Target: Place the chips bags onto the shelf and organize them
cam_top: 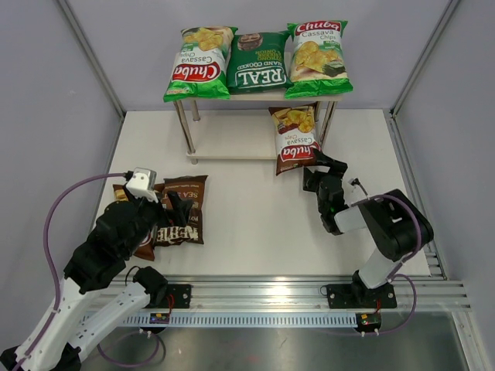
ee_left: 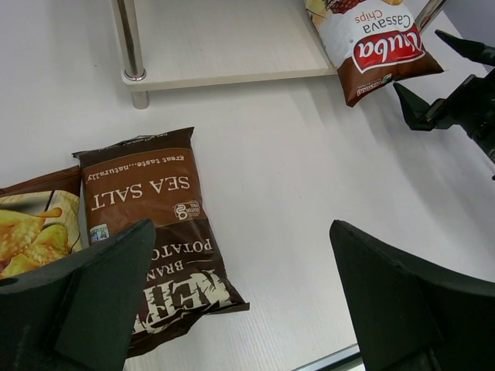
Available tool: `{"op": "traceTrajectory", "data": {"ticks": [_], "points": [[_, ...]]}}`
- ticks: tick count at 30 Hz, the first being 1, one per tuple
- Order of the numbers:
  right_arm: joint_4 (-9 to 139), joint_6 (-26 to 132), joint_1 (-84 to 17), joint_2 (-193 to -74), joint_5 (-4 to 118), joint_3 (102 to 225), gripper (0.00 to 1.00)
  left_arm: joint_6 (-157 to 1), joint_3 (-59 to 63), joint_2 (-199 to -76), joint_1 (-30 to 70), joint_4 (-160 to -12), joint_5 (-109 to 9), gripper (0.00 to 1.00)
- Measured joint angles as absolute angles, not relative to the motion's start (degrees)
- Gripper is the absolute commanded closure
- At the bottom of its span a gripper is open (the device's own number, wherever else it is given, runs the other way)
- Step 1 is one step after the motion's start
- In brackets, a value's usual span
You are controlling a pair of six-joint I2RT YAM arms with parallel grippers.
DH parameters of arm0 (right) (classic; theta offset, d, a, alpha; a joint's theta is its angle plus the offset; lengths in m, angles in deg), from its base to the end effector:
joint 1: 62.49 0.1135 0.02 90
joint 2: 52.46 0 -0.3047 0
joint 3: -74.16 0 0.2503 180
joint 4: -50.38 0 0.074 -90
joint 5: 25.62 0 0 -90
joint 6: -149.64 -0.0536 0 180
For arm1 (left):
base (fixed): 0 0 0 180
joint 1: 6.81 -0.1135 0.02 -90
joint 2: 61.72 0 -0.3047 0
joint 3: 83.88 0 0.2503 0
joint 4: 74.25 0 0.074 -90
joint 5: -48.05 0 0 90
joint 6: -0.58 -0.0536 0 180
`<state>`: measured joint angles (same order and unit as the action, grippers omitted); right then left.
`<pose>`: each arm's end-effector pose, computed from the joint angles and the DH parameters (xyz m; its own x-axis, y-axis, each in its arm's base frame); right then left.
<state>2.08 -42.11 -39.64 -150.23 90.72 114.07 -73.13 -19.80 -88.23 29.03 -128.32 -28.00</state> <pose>0.2992 0.1003 0.1832 0.0852 0.9880 0.1287 0.1386 -0.1396 0.9805 0.0615 -0.0285 0.3663 -0.3278 -0.0990 -0.9395 0.3010 0.9317 -0.2032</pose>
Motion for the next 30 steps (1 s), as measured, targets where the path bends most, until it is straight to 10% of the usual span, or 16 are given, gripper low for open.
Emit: {"op": "traceTrajectory", "data": {"ticks": [30], "points": [[17.8, -38.7, -40.0, -147.8, 84.2, 119.5, 0.05, -73.1, -19.8, -89.2, 28.4, -128.7, -27.8, 0.01]]}}
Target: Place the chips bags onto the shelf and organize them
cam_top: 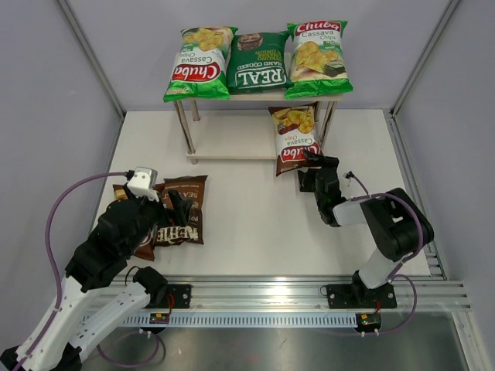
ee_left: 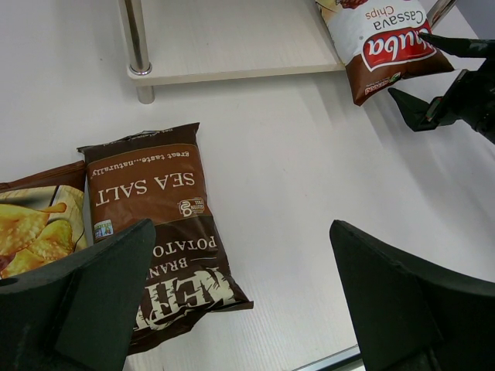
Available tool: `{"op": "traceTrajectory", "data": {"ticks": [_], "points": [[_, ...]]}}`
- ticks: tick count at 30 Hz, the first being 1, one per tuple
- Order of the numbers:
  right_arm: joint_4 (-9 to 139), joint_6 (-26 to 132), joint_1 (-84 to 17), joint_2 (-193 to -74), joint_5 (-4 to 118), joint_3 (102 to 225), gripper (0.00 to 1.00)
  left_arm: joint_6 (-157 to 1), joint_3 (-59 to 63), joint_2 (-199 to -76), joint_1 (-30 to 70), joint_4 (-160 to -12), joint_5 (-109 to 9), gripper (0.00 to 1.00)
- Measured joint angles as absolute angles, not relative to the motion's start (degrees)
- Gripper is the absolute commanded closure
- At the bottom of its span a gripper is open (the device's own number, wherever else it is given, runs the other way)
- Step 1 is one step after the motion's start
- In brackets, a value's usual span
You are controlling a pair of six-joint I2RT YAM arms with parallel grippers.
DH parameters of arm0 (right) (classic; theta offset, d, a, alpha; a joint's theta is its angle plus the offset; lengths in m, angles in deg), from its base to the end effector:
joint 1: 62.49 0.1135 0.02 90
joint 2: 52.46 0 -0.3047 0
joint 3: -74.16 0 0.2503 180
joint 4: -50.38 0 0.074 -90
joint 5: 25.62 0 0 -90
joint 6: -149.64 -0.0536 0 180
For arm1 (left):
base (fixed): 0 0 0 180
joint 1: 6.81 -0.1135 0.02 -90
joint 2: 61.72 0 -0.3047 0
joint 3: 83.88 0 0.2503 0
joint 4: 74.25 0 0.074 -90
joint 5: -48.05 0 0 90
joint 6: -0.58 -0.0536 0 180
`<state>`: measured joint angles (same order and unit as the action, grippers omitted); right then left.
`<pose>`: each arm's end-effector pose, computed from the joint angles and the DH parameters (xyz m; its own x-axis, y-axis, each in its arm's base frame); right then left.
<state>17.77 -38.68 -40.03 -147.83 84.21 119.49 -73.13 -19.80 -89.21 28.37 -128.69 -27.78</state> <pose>0.3100 0.1085 0.1877 -0.0196 0.9991 0.0375 0.2826 -0.0305 0.9587 0.0652 -0.0299 0.3647 -0.3437 -0.0904 -0.9347 0.2831 0.9391 -0.1950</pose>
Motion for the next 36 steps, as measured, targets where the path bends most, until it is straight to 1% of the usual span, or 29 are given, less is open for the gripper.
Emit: {"op": "traceTrajectory", "data": {"ticks": [5, 16, 23, 26, 36], "points": [[15.5, -41.5, -40.0, -151.8, 84.5, 121.7, 0.09, -73.1, -19.8, -89.2, 28.4, -128.7, -27.8, 0.01], [15.2, -46.6, -39.9, -155.7, 86.0, 128.1, 0.13, -73.1, -19.8, -89.2, 28.3, -128.7, -27.8, 0.01], [15.3, -47.3, -39.7, -156.2, 86.8, 128.5, 0.08, -73.1, -19.8, -89.2, 28.3, -128.7, -27.8, 0.01], [15.3, -47.0, -39.7, -154.8, 86.9, 127.1, 0.01, -73.1, -19.8, -89.2, 28.2, -128.7, -27.8, 0.01], [15.0, -41.8, -39.7, -146.9, 84.1, 122.7, 0.01, -72.8, -19.8, -89.5, 27.5, -128.8, -26.1, 0.01]]}}
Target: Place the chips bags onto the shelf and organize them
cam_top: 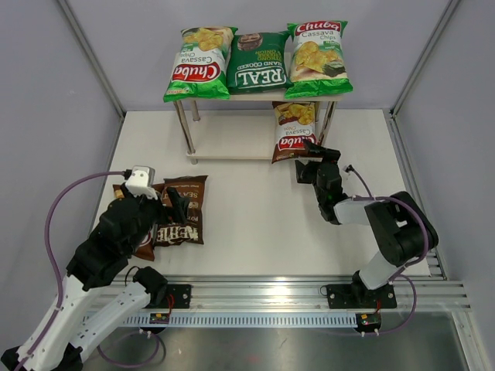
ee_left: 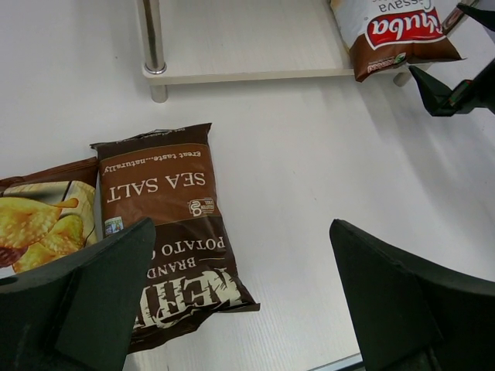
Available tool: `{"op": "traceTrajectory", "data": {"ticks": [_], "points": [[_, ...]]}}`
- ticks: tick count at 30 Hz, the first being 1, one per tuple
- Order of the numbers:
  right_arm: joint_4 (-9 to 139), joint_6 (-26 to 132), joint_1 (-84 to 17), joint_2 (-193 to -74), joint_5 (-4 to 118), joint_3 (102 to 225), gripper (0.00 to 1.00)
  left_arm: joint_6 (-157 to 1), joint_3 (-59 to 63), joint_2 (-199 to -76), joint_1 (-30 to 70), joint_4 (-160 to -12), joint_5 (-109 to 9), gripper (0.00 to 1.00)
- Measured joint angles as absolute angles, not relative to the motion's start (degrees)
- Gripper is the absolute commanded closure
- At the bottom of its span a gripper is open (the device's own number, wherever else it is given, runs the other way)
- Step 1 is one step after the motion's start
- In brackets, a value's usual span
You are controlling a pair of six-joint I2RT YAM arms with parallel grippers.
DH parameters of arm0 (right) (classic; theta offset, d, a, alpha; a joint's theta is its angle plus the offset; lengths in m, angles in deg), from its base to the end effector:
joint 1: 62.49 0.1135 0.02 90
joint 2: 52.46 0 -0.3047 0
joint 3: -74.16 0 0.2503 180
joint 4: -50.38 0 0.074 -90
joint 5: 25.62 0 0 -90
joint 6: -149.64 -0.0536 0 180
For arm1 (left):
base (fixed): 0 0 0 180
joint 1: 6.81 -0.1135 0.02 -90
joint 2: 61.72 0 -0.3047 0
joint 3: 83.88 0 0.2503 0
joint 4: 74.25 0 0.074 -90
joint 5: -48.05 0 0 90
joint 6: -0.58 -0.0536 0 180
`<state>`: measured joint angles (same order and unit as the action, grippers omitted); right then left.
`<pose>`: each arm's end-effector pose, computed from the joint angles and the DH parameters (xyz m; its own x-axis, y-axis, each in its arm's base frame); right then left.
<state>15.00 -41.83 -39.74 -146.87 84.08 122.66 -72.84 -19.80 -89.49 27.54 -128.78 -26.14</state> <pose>0.3205 0.1148 0.2148 -0.0238 0.9905 0.1351 0.1768 -0.1289 0.9758 0.0672 -0.0282 0.3644 -0.3414 -0.0993 -0.9347 0.2419 0.9516 -0.1894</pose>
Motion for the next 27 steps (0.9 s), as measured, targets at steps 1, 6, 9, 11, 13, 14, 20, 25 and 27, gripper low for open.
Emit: {"op": "traceTrajectory", "data": {"ticks": [1, 6, 9, 11, 13, 14, 20, 25, 27], "points": [[15.0, -41.5, -39.8, -146.2, 83.2, 122.0, 0.01, -72.6, -19.8, -89.7, 27.4, -128.8, -25.5, 0.01], [20.1, -37.8, -39.8, -140.2, 79.6, 118.5, 0.0, -70.2, -19.8, -92.1, 25.5, -129.9, -20.2, 0.01], [26.3, -33.4, -39.8, -132.4, 78.1, 117.1, 0.01, -69.1, -19.7, -94.1, 23.3, -130.8, -18.2, 0.01], [30.4, -29.7, -39.8, -126.2, 77.7, 116.7, 0.0, -68.7, -19.4, -95.6, 21.2, -131.3, -17.9, 0.01], [33.5, -25.7, -39.9, -119.6, 77.1, 115.9, 0.0, -68.5, -19.4, -97.2, 18.6, -131.4, -17.9, 0.01], [35.3, -23.2, -39.9, -116.1, 76.9, 115.4, 0.01, -68.5, -19.4, -97.9, 17.1, -131.5, -18.0, 0.01], [45.8, -7.4, -39.9, -101.5, 72.6, 114.8, 0.01, -68.4, -19.4, -100.8, 5.7, -131.3, -19.0, 0.01], [54.9, 5.2, -40.0, -98.8, 63.1, 116.7, 0.01, -68.2, -19.1, -106.1, -4.8, -131.2, -20.2, 0.01], [56.7, 9.1, -40.0, -99.3, 58.6, 117.2, 0.01, -68.1, -19.0, -109.6, -9.2, -131.2, -21.4, 0.01]]}}
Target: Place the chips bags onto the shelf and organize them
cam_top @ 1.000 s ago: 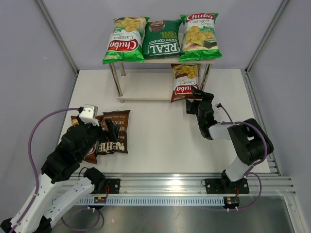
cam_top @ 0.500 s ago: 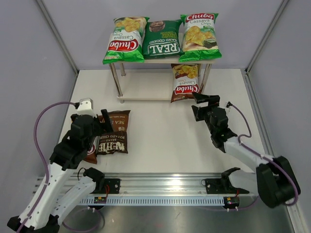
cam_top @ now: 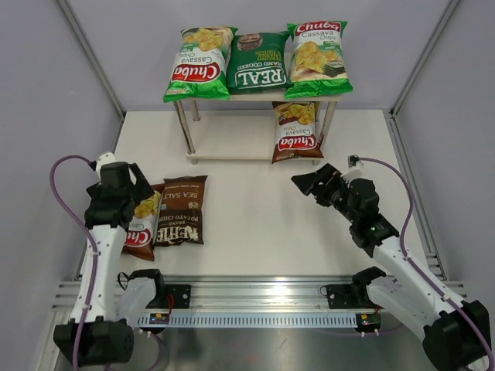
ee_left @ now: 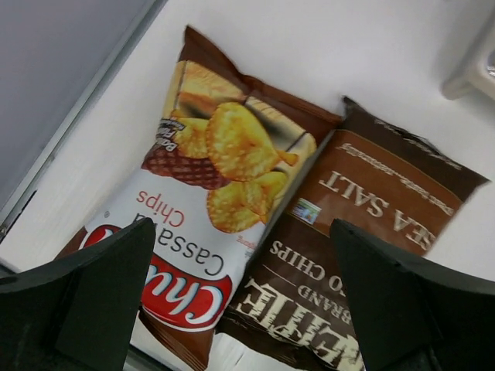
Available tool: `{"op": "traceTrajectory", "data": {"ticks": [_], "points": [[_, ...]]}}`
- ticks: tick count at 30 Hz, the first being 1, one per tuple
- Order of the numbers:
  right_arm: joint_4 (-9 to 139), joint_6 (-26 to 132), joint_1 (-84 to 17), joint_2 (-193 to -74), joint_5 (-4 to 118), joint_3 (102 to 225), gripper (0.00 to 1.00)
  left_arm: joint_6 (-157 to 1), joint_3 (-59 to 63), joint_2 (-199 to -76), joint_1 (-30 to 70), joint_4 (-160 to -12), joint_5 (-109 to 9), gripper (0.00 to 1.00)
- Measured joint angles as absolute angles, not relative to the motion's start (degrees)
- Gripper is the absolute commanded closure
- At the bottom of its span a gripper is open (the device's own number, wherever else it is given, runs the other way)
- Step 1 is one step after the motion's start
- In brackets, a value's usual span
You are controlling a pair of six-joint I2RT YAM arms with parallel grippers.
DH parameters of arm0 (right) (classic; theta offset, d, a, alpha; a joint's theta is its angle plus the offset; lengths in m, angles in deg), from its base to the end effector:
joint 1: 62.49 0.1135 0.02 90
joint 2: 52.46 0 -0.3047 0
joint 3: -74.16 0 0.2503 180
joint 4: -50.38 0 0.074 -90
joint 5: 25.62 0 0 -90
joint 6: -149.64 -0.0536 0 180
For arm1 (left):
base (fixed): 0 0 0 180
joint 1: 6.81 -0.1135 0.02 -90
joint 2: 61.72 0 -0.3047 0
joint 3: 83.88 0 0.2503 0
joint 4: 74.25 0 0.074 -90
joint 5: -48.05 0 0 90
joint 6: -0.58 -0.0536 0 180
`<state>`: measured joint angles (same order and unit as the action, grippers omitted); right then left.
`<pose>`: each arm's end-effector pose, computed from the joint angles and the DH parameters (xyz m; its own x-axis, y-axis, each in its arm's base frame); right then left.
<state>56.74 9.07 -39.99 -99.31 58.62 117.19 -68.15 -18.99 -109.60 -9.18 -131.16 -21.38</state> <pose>0.1704 0.0764 0.2966 -0.4683 0.6378 -0.6114 -0.1737 0.6121 0.7715 0.1494 0.0250 0.3331 -0.4855 -0.3600 -0.7967 -0.5195 0.8517 -0.0683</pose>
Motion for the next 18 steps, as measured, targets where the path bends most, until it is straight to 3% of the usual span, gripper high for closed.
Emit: {"op": "traceTrajectory", "data": {"ticks": [10, 18], "points": [[56.4, 22.4, -40.0, -108.4, 33.6, 117.5, 0.01, -66.9, -17.5, -127.3, -31.3, -130.3, -34.7, 0.01], [56.8, 25.8, -40.0, -104.4, 26.7, 117.4, 0.0, -67.3, -16.0, -139.7, -40.1, -129.1, -43.0, 0.02]]}}
